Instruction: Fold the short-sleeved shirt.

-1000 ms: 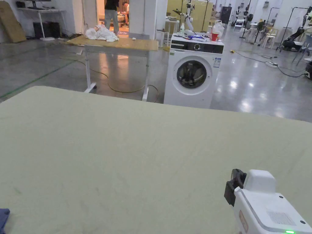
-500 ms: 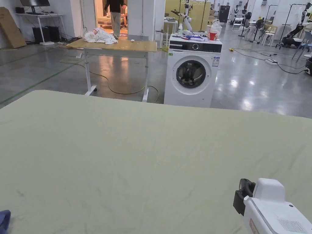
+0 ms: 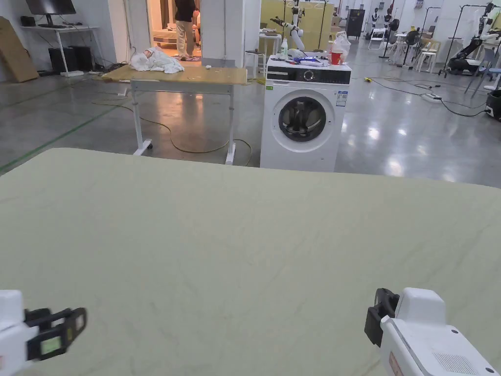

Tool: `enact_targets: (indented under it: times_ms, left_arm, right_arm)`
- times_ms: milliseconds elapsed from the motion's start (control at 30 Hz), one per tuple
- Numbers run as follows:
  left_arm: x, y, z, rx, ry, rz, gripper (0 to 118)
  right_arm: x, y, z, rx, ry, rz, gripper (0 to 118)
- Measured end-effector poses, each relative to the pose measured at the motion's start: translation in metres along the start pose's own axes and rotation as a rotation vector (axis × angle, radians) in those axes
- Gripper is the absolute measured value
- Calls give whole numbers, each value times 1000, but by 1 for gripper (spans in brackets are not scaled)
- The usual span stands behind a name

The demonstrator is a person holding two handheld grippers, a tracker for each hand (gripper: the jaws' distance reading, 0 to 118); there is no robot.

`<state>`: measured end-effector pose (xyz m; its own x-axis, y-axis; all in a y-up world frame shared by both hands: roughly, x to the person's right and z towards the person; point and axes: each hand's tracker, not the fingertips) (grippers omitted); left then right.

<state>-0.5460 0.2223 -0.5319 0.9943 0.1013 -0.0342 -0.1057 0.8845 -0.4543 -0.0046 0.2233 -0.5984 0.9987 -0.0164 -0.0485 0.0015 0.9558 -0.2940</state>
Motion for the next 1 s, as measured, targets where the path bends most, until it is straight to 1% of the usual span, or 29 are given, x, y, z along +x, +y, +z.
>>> enact_targets:
  times_ms: [67,133,167,200,233,267,300,367,467,533,700,1000]
  left_arm:
    - [38,7,-5,84,20,-64,49]
    - [73,12,-3,154,49,-83,48]
    - [73,10,-16,201,55,-95,47]
    - [86,13,-15,237,60,-108,44]
    - [101,16,-14,271,85,-123,40]
    - [114,16,-14,310,95,-126,34]
    - [126,17,-16,326,114,-151,24]
    - [143,20,-20,341,119,-178,17]
    - [158,18,-28,342,102,-170,0]
    - [165,17,-30,345,114,-184,0]
    - [174,17,-32,347,111,-194,0]
    - [174,19,-27,358,120,-151,0]
  right_arm:
    - [-1,2,-1,5,-2,3,0]
    - [-2,3,-1,18,-7,10,0]
    - [-3,3,-1,26,-12,10,0]
    - [-3,4,-2,31,-10,10,0]
    - [-4,4,-2,34,-11,10,0]
    - [-5,4,-2,39,-15,8,0]
    - [-5,4,-2,46,-16,3,0]
    - [-6,3,-2,59,-28,-2,0]
    - [-8,4,-1,78,-41,2,0]
    - [-11,5,0,102,-58,31,0]
    - [-17,9,2,133,-53,62,0]
    - [-18,9,8,147,-54,56,0]
